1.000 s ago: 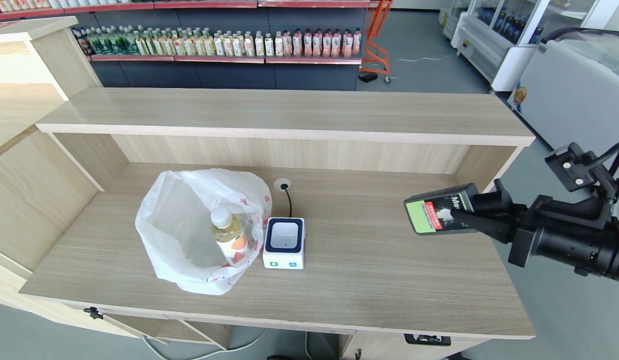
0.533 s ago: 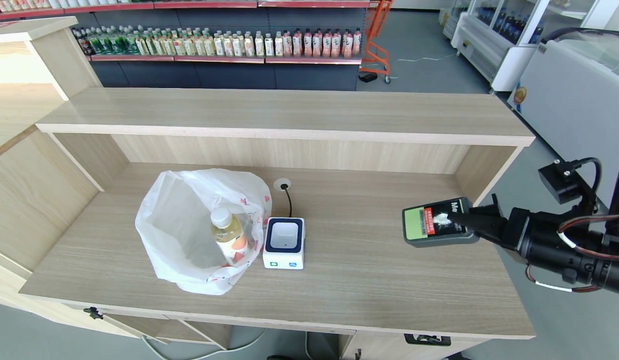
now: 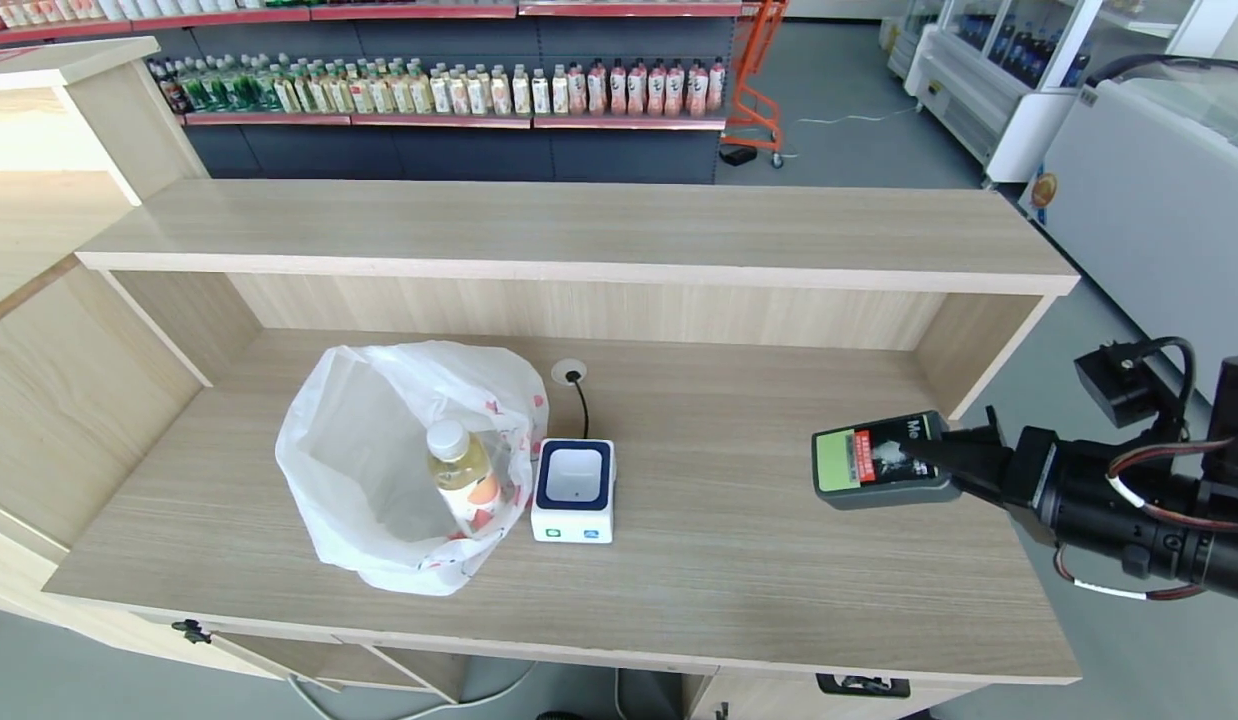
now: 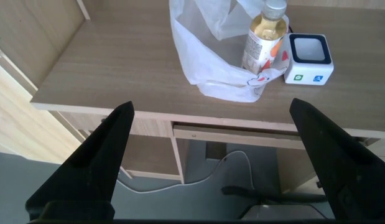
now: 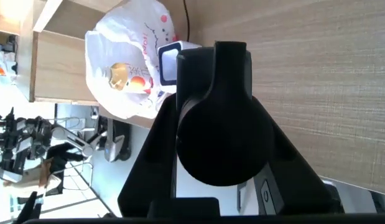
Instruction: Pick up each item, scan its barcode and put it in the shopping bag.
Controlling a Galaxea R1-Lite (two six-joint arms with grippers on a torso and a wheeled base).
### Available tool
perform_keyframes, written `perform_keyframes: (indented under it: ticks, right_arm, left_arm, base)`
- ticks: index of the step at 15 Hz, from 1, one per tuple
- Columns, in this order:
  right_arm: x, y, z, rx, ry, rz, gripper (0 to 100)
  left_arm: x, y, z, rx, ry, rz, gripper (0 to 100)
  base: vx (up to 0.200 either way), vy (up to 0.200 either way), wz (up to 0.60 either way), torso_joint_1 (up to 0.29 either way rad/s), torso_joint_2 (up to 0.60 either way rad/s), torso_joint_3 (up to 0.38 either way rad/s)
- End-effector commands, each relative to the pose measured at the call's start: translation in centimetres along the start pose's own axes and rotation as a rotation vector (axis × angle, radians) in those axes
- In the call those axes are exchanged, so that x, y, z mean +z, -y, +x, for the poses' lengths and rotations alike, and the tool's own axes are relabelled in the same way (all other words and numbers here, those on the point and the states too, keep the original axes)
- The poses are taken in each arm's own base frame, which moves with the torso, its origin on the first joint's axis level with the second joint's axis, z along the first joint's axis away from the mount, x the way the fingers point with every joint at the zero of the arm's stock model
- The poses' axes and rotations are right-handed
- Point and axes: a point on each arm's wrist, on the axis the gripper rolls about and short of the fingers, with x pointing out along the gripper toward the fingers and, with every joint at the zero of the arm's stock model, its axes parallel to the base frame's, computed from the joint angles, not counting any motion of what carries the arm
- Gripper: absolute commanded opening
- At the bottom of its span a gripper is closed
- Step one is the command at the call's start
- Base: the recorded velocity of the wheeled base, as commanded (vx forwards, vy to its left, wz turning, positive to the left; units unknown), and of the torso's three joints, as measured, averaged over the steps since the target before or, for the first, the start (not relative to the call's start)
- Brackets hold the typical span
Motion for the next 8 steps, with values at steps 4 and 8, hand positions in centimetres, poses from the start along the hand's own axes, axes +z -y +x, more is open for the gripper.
perform_keyframes:
  ticks: [4,8]
  right_arm:
    - [-0.59,0.25,-0.15,-0.008,-0.018,0.013,0]
    - [-0.73,0.51,0.32,-0.015,-0.033,0.019,0]
  left_arm:
    - [-0.01,-0.01,0.0,0.0,0.0,0.0,100]
    - [-0.01,-0.01,0.0,0.0,0.0,0.001,100]
  base:
    - [0.0,0.2,0.0,0.005,0.0,0.006]
    - [0.0,0.2,0.0,0.002,0.0,0.0]
